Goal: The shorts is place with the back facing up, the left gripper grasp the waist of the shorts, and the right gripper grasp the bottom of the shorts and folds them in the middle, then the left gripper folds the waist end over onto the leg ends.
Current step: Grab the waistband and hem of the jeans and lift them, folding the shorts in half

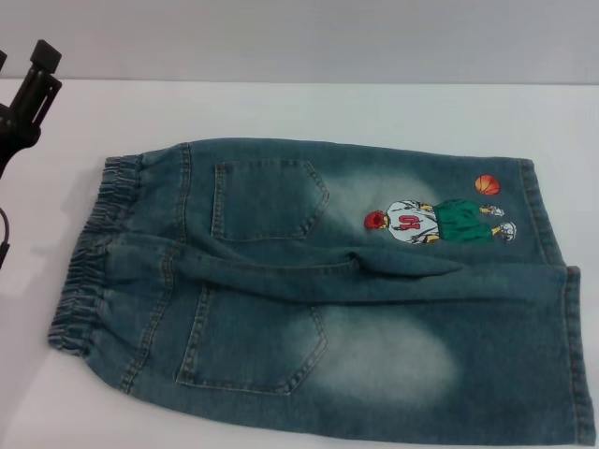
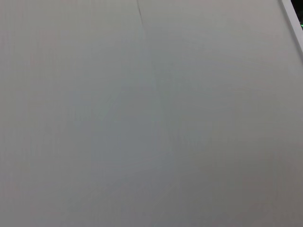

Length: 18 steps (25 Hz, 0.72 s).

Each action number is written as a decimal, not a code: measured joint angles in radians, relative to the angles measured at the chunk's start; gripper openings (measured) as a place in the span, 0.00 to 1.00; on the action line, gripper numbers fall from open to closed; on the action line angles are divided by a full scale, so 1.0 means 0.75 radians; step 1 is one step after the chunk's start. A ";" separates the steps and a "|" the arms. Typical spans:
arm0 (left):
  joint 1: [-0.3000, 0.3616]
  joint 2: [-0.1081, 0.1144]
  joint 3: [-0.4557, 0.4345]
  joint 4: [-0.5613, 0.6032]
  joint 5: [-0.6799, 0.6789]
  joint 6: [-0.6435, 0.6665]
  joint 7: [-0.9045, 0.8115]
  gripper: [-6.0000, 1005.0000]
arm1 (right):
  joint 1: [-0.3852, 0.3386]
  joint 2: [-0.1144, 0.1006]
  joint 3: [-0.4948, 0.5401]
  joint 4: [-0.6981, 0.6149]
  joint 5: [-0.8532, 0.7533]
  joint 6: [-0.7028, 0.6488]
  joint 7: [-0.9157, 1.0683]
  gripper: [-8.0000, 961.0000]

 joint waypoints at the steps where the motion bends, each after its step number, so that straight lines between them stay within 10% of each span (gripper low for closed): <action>1: 0.000 0.003 0.000 0.004 0.002 0.000 -0.017 0.81 | 0.000 0.000 0.000 0.001 0.000 0.000 0.000 0.62; 18: -0.037 0.017 0.012 0.008 0.006 -0.049 -0.099 0.81 | -0.002 0.001 0.000 0.008 0.000 0.000 0.000 0.62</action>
